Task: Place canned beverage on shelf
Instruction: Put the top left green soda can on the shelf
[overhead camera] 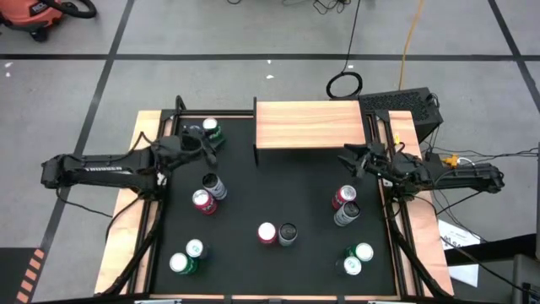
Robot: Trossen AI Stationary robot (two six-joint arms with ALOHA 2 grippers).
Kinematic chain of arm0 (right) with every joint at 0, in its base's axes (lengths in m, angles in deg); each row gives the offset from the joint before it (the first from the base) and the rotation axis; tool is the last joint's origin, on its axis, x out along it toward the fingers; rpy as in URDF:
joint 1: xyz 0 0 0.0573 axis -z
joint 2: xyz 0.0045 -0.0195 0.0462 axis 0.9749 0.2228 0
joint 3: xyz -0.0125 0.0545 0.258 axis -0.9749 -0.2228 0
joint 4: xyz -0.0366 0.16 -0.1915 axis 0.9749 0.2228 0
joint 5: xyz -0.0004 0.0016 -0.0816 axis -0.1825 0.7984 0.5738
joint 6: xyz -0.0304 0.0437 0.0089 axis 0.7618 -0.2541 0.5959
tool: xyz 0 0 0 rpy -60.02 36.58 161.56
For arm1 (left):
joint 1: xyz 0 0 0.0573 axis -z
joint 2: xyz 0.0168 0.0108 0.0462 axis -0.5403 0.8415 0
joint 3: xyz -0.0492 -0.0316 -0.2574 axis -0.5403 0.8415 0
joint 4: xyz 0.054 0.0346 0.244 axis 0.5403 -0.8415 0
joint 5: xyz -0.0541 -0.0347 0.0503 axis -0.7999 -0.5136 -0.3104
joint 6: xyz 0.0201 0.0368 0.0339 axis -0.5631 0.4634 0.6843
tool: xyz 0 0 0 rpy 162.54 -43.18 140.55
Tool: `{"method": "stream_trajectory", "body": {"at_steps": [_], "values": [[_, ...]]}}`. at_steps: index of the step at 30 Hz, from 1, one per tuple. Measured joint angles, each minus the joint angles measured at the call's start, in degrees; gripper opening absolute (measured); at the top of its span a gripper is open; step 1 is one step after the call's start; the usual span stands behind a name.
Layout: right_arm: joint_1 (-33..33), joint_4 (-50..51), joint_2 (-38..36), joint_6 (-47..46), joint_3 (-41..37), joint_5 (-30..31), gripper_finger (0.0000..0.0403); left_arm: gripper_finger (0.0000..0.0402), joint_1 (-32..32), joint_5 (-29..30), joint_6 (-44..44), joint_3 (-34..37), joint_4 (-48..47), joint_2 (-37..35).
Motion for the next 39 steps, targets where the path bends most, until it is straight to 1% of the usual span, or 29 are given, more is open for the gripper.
{"method": "stream_trajectory", "body": {"at_steps": [2, 5, 10, 12, 15, 17, 20, 22, 26, 28, 31, 35, 39], "values": [[-0.02, 0.9, 1.41, -1.07, 0.0, 0.81, 0.0268, 0.0219, -1.6, 1.27, -1.09, -2.19, -3.98, -0.04], [-0.02, 1.6, 3.52, -2.06, -0.02, 1.06, 0.0267, 0.0233, -4.6, 1.41, -3.12, -3.02, -7.04, -0.04], [-0.02, 0.42, 6.9, -1.96, -0.04, 1.06, 0.0267, 0.0281, -10.81, 1.24, -4.45, -3.0, -11.69, 1.28], [0.0, -0.29, 7.8, -1.79, -0.04, 1.06, 0.0267, 0.0303, -14.32, -0.99, -4.17, -2.98, -11.42, 2.31], [-0.02, -1.09, 8.8, -1.67, -0.04, 1.1, 0.0267, 0.0326, -20.52, -7.87, -2.92, -3.31, -11.45, 4.09], [0.0, -1.26, 9.21, -1.65, -0.04, 1.1, 0.0267, 0.0333, -24.07, -11.26, -1.3, -3.73, -11.56, 5.88], [-0.01, -1.45, 9.68, -1.43, -0.04, 1.12, 0.0267, 0.0335, -27.96, -12.74, 1.74, -5.05, -11.52, 9.14], [-0.01, -1.44, 9.87, -1.43, -0.04, 1.12, 0.0267, 0.0335, -29.83, -14.84, 2.03, -6.28, -12.5, 11.57], [-0.02, -1.42, 10.24, -1.41, -0.04, 1.12, 0.0267, 0.0335, -31.63, -21.24, 2.04, -9.68, -15.77, 16.11], [0.0, -1.42, 10.34, -1.41, -0.04, 1.12, 0.0267, 0.0336, -31.71, -22.54, 2.11, -11.28, -17.65, 18.17], [-0.01, -1.36, 10.38, -1.44, -0.04, 1.14, 0.0267, 0.034, -31.71, -22.65, 2.0, -13.86, -20.84, 20.67], [-0.02, -0.47, 10.39, -1.59, -0.05, 1.12, 0.0267, 0.036, -31.76, -21.18, 3.1, -16.16, -26.27, 23.41], [-0.02, 0.71, 10.42, -2.24, -0.07, 1.12, 0.0267, 0.0381, -32.69, -20.57, 3.51, -16.57, -27.21, 25.07]]}}
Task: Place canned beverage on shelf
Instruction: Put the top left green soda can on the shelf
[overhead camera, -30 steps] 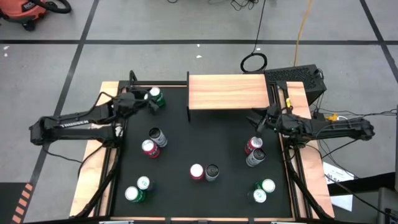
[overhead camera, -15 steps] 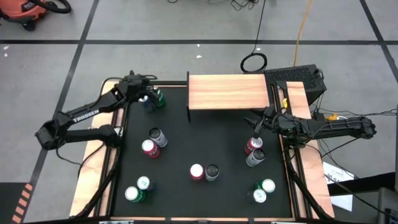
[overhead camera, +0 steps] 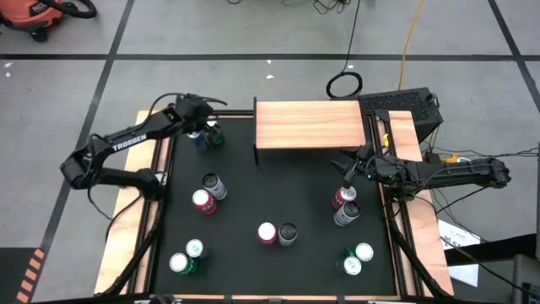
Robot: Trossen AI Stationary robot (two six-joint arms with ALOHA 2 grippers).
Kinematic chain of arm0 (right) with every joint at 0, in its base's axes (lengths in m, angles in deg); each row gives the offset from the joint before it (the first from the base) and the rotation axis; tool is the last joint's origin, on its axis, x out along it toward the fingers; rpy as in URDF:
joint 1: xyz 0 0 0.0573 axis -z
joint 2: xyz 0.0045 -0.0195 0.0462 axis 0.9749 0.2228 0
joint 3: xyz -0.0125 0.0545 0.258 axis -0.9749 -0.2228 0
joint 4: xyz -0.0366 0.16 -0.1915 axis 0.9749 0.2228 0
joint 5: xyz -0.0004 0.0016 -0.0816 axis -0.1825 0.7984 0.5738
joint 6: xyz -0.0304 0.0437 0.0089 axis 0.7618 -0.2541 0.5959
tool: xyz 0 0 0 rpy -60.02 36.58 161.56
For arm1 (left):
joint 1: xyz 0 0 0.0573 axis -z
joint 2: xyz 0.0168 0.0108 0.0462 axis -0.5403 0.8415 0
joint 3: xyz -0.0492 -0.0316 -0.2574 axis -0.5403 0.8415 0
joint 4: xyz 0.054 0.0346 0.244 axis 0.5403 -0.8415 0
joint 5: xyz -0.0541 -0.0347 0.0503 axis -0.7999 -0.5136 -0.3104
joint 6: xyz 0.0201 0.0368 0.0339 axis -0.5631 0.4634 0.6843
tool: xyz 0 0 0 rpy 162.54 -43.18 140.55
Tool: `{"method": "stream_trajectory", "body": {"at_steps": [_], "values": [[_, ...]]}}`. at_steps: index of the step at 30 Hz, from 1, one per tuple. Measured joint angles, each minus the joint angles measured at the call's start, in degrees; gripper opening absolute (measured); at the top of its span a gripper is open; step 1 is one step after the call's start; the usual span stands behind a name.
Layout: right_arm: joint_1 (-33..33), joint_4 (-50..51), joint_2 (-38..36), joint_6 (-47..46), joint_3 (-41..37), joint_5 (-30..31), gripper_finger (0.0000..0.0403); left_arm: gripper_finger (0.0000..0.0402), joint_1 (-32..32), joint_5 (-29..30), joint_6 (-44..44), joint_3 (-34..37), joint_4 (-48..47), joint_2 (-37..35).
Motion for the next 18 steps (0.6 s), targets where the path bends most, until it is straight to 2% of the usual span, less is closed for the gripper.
{"method": "stream_trajectory", "body": {"at_steps": [5, 9, 12, 18], "values": [[0.0, 0.06, 0.34, -0.72, 0.0, -0.07, 0.0267, 0.0388, -1.05, -1.4, 1.12, 0.0, -0.4, 2.63], [0.0, 0.07, 0.93, -0.85, 0.0, -0.09, 0.0267, 0.0374, -1.29, -1.51, 2.62, 0.0, -0.51, 4.8], [0.0, 0.06, 1.4, -0.87, 0.0, -0.13, 0.0267, 0.0349, -1.29, -1.53, 2.84, 0.0, -0.5, 5.78], [0.0, 0.06, 2.11, -0.88, 0.0, -0.14, 0.0267, 0.027, -1.29, -1.79, 3.21, 0.0, -0.39, 6.1]]}}
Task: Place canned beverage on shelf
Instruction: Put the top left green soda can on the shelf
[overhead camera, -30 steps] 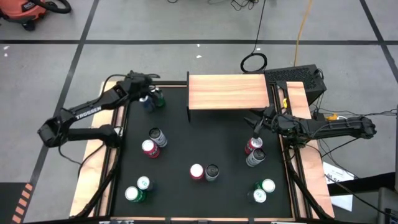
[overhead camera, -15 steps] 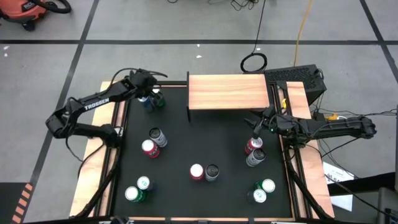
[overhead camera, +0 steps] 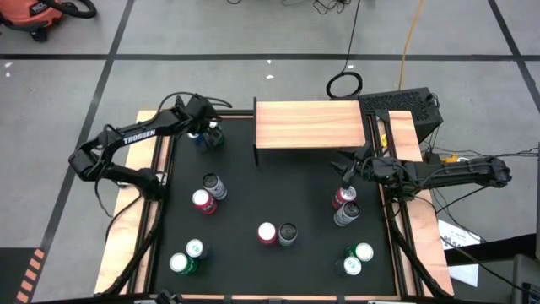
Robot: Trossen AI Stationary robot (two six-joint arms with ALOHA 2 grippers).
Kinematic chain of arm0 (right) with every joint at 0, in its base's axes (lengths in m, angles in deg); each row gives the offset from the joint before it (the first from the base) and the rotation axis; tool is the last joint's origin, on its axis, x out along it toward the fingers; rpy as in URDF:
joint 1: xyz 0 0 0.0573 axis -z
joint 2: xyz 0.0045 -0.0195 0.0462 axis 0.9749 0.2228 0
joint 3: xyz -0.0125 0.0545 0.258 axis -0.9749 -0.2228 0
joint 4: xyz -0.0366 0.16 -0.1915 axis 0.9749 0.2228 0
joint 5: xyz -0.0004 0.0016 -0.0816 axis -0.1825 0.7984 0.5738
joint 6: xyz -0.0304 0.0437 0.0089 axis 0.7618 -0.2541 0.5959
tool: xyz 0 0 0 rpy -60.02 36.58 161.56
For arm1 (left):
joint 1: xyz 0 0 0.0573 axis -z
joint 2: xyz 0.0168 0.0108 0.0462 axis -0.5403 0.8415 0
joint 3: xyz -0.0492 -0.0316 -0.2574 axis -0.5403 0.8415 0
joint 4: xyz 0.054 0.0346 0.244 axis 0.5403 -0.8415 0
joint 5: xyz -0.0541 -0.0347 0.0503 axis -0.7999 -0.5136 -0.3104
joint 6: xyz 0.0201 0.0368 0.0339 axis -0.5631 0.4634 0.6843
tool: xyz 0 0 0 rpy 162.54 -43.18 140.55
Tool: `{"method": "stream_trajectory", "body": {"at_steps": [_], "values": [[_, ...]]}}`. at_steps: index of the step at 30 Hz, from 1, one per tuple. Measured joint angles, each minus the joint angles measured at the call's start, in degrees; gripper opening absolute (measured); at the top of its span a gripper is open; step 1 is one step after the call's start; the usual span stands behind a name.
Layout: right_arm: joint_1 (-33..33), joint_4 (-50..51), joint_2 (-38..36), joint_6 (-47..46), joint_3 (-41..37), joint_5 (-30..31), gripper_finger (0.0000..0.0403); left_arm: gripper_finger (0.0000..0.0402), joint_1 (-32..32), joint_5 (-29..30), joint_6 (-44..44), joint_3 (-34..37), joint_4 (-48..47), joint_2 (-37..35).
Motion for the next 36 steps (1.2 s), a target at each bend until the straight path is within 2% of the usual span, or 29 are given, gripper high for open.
{"method": "stream_trajectory", "body": {"at_steps": [3, 6, 13, 18, 29, 36], "values": [[0.0, -0.02, 0.0, 0.0, 0.0, -0.01, 0.0267, 0.0267, -0.02, -0.16, -0.01, -0.83, -1.33, 0.08], [0.0, -0.02, 0.0, 0.01, 0.0, -0.01, 0.0267, 0.0267, 0.24, -0.68, 0.02, -4.95, -7.53, -0.02], [0.0, -0.02, 0.0, 0.14, 0.0, -0.01, 0.0267, 0.0267, 3.13, 0.92, 1.77, -24.71, -22.53, -0.63], [0.0, -0.02, 0.0, 0.62, -0.02, 0.03, 0.0267, 0.0267, 6.14, 0.91, 2.95, -37.06, -22.95, 0.68], [0.0, 0.01, 0.55, 0.64, -0.03, 0.08, 0.0267, 0.0267, 9.15, 0.22, 6.62, -54.49, -23.5, 15.59], [-0.01, 1.6, 2.38, 0.04, -0.04, 0.13, 0.0267, 0.0267, 9.29, -3.4, 8.63, -62.31, -23.09, 24.06]]}}
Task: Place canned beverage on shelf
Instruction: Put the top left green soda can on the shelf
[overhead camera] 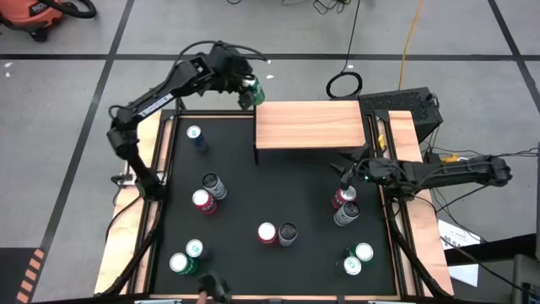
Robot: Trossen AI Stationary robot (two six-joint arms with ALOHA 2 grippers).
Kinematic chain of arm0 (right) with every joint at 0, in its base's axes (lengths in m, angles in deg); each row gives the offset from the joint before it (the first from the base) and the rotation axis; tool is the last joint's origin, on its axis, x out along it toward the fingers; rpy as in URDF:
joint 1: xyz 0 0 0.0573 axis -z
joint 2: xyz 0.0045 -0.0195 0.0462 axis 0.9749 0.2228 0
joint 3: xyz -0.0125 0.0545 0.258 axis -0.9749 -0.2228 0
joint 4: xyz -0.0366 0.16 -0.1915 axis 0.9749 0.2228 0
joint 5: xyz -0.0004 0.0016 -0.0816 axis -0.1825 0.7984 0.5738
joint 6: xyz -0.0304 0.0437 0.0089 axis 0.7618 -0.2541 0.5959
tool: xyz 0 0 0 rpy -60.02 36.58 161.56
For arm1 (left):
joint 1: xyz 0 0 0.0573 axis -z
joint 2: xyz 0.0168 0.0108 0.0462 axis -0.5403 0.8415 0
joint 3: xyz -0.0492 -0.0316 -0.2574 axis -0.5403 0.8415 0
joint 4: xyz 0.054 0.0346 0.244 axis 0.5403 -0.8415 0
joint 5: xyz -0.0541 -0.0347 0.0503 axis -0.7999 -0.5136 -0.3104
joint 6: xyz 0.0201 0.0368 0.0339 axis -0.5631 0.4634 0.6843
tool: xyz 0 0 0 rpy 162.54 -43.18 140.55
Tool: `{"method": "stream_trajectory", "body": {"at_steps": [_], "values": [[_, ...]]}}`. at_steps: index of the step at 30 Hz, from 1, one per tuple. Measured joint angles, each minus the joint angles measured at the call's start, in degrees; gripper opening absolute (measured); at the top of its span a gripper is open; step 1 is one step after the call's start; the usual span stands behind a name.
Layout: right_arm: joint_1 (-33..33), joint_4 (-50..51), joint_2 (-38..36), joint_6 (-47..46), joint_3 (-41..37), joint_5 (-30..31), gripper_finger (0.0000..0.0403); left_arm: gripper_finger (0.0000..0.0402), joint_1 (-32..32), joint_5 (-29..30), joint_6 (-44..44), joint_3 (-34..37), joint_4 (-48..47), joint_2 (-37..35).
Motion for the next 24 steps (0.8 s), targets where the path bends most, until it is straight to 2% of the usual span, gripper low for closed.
{"method": "stream_trajectory", "body": {"at_steps": [4, 15, 24], "values": [[-0.01, 1.21, 1.43, -1.19, -0.02, 0.03, 0.0267, 0.0267, 0.11, -0.26, 1.36, -1.98, -0.03, 2.59], [0.01, 0.65, 2.76, -1.57, -0.02, 0.36, 0.0267, 0.0274, 2.19, -1.92, 4.27, -2.04, -0.65, 7.92], [0.01, -2.42, 2.76, -1.24, -0.02, 0.47, 0.0267, 0.0289, 3.01, -1.48, 5.78, -2.04, -0.89, 8.04]]}}
